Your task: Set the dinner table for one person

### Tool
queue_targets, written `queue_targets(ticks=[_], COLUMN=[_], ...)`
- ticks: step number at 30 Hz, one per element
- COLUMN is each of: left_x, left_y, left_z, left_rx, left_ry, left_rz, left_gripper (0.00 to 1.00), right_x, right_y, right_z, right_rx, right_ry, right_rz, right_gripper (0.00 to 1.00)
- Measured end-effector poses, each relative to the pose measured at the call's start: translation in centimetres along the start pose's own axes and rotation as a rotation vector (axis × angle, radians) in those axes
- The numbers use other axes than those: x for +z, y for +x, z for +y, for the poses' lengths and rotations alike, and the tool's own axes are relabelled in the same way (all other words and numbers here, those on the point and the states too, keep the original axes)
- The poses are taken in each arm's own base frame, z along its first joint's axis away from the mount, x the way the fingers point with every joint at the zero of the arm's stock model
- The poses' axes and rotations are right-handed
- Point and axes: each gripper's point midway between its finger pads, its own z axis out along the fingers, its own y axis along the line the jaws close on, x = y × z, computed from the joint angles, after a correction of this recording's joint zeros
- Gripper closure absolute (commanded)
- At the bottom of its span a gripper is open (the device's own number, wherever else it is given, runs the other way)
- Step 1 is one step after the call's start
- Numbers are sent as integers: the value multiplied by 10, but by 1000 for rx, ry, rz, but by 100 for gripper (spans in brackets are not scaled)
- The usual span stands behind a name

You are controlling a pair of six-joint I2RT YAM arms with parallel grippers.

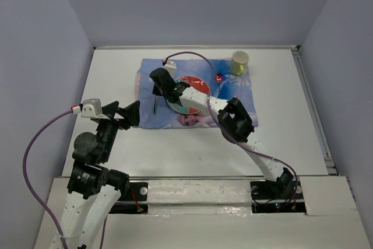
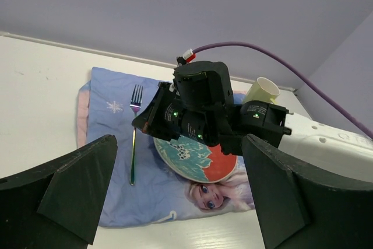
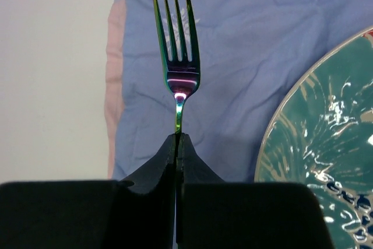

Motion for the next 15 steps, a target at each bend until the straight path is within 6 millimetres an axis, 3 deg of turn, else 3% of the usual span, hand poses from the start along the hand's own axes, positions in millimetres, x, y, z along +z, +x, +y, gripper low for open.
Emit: queue_targets(ticks=[8,10,11,13,15], left_x=[0,0,0,0,0], left_y=[0,0,0,1,1], left_z=[0,-1,0,0,0], left_rx=[0,0,0,0,0], left_ry=[3,3,3,2,2], left_rz=[1,1,2,2,3], left_gripper=[1,1,1,1,1], right_x=[27,30,30,30,28], right_y=[12,15,16,15,13], right_z=[-27,-31,-32,-31,-25], right_rx=[10,8,6,8,7], right_ry=[37,41,41,37,20], right_rz=[31,42,45,46,48], right_gripper=[96,84,72,56,51])
